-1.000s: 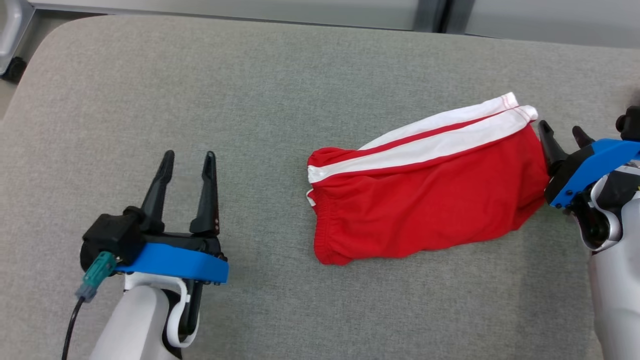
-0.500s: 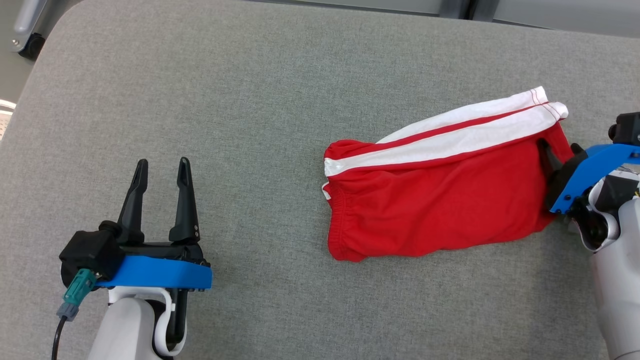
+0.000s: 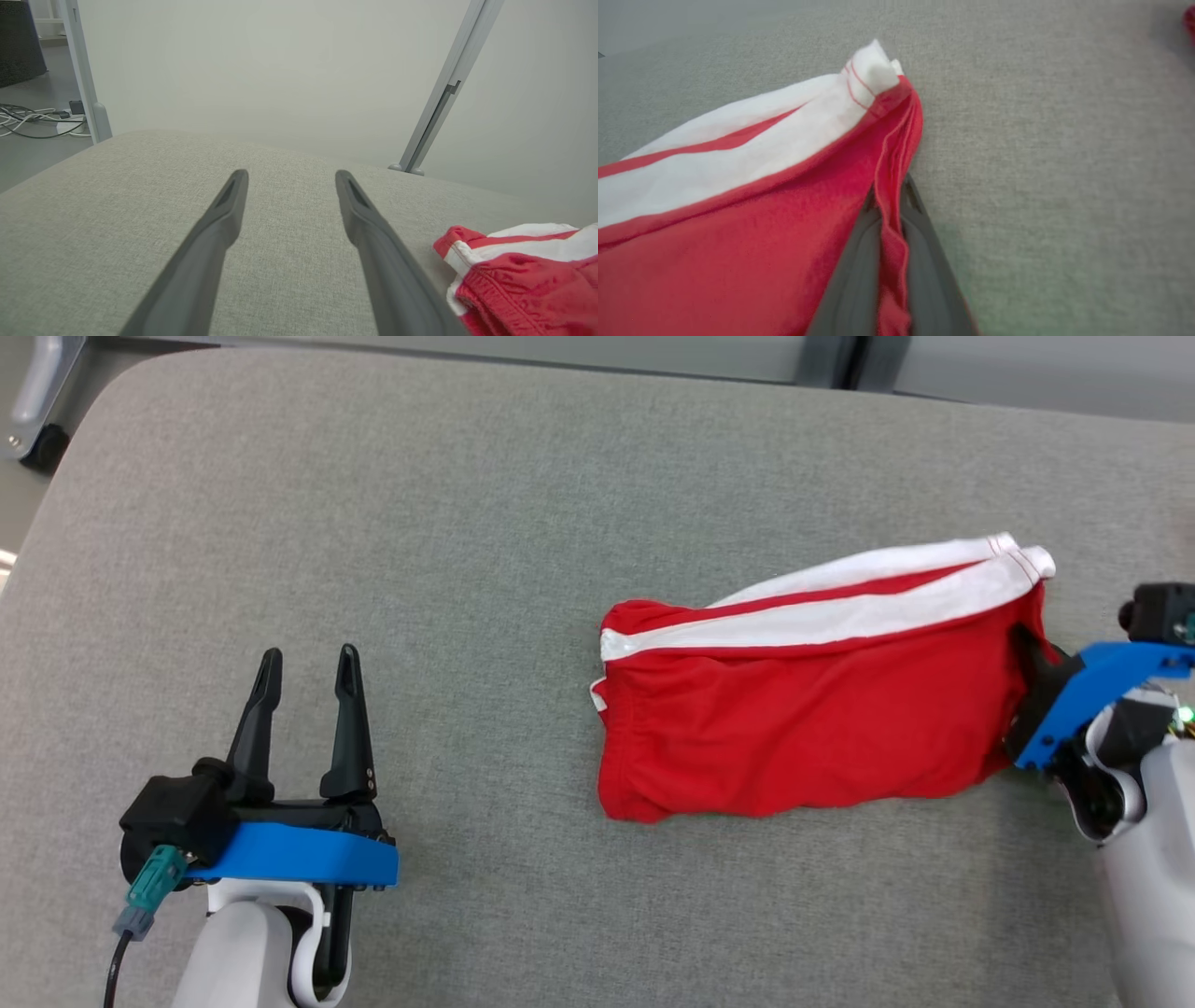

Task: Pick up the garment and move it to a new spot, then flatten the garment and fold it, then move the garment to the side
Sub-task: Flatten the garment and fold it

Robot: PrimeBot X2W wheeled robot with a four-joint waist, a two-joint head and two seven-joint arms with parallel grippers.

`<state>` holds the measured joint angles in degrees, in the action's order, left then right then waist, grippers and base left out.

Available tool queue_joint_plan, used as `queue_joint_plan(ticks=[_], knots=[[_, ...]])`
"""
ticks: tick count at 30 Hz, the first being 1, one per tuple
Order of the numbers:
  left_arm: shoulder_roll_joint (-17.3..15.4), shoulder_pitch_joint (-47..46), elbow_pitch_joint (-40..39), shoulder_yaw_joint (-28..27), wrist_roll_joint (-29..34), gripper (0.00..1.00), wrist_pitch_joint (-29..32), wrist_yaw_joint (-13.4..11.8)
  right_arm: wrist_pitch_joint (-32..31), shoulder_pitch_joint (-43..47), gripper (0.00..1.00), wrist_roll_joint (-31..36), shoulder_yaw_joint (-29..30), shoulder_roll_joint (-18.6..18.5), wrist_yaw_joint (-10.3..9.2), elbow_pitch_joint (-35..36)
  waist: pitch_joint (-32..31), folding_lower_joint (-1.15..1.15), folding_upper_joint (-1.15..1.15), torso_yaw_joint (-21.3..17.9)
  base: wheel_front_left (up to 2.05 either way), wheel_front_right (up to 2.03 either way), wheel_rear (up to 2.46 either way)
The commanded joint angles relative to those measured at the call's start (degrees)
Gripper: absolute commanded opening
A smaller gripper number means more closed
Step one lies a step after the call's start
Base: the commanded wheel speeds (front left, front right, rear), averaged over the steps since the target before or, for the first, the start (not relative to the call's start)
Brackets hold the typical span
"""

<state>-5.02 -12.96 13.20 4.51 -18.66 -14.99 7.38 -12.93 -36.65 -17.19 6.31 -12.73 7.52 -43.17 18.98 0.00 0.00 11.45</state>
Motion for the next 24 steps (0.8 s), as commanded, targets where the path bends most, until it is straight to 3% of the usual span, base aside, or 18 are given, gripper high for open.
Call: queue_joint_plan(ticks=[1, 8, 15, 19, 24], knots=[[-0.45, 0.70, 0.03, 0.05, -0.24, 1.00, -0.24, 0.09, 1.17, 2.02, 0.00, 0.10, 1.36, -0.23, -0.05, 0.97, -1.17, 0.00, 0.00, -1.03, 0.00, 0.00, 0.00], [-0.70, 2.36, -0.99, -0.88, -0.19, 1.00, -0.24, 0.10, 4.20, 7.86, 0.00, 3.66, 7.48, 0.47, -0.03, 7.72, -4.00, 0.00, 0.00, -3.54, 0.00, 0.00, 0.00], [-0.64, 3.81, -0.75, -0.69, -0.07, 1.00, -0.24, 0.10, 1.48, 11.52, 0.00, 10.18, 11.71, 2.43, -0.02, 16.20, -5.97, 0.00, 0.00, -4.60, 0.00, 0.00, 0.00], [-0.50, 3.97, -0.54, -0.34, -0.46, 1.00, -0.24, 0.10, -0.18, 12.34, 0.00, 11.97, 11.50, 4.52, -0.02, 20.20, -6.61, 0.00, 0.00, -4.46, 0.00, 0.00, 0.00], [-0.81, 3.80, -0.34, -0.01, -0.82, 1.00, -0.24, 0.11, -3.81, 12.53, 0.00, 12.77, 6.91, 7.68, -0.02, 25.91, -7.17, 0.00, 0.00, -4.21, 0.00, 0.00, 0.00]])
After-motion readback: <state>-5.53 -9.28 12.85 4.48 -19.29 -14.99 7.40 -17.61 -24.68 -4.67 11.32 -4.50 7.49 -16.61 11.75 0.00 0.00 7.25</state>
